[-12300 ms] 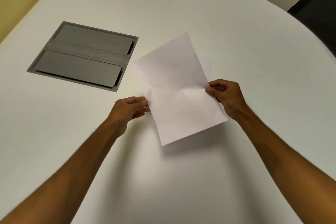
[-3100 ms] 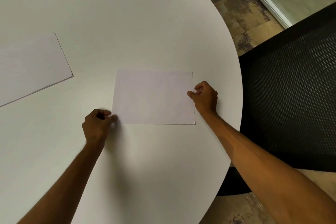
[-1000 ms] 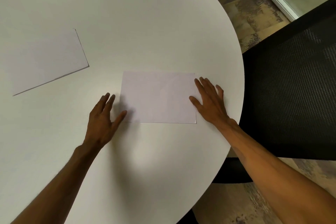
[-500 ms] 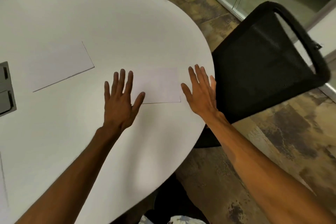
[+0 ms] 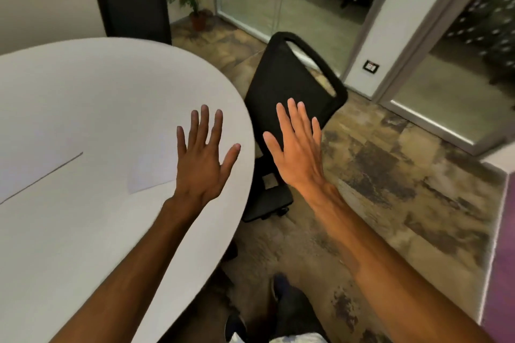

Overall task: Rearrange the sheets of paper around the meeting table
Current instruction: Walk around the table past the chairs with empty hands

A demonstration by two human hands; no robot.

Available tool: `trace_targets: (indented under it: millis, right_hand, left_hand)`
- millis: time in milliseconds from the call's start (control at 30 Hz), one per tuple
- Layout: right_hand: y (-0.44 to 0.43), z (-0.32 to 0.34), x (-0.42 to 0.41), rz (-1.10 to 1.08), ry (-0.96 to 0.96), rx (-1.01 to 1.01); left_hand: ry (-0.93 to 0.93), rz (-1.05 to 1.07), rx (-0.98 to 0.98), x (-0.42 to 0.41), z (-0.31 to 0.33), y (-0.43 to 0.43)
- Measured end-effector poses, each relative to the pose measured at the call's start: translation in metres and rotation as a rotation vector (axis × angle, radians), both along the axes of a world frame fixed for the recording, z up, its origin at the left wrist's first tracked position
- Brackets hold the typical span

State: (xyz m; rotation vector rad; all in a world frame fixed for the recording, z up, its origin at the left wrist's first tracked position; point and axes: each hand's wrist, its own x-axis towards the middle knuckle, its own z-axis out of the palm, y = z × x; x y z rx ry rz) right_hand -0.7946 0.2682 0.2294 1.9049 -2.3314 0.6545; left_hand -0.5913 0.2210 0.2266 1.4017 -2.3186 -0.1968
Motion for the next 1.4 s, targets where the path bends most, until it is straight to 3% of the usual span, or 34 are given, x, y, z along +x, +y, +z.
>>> trace_targets:
  millis: [367, 800, 1067, 1400]
  right_hand:
    - [0.022, 0.030, -0.185, -0.134, -0.047, -0.119]
    - [-0.035, 0.048, -0.418, -0.101, -0.020, -0.065]
    - [-0.123, 0.040, -0.514, -0.073, -0.043, -0.056]
    - [-0.305, 0.028, -0.583, 0.064, -0.063, 0.020]
  left_hand:
    - [0.037, -0.180, -0.039, -0.195, 0.034, -0.019]
    - [0.048, -0.030, -0.098, -0.413, 0.051, -0.069]
    - [0.018, 0.052, -0.092, -0.494, 0.048, -0.151]
    - [0.040, 0.204, -0.004, -0.555, 0.032, -0.308]
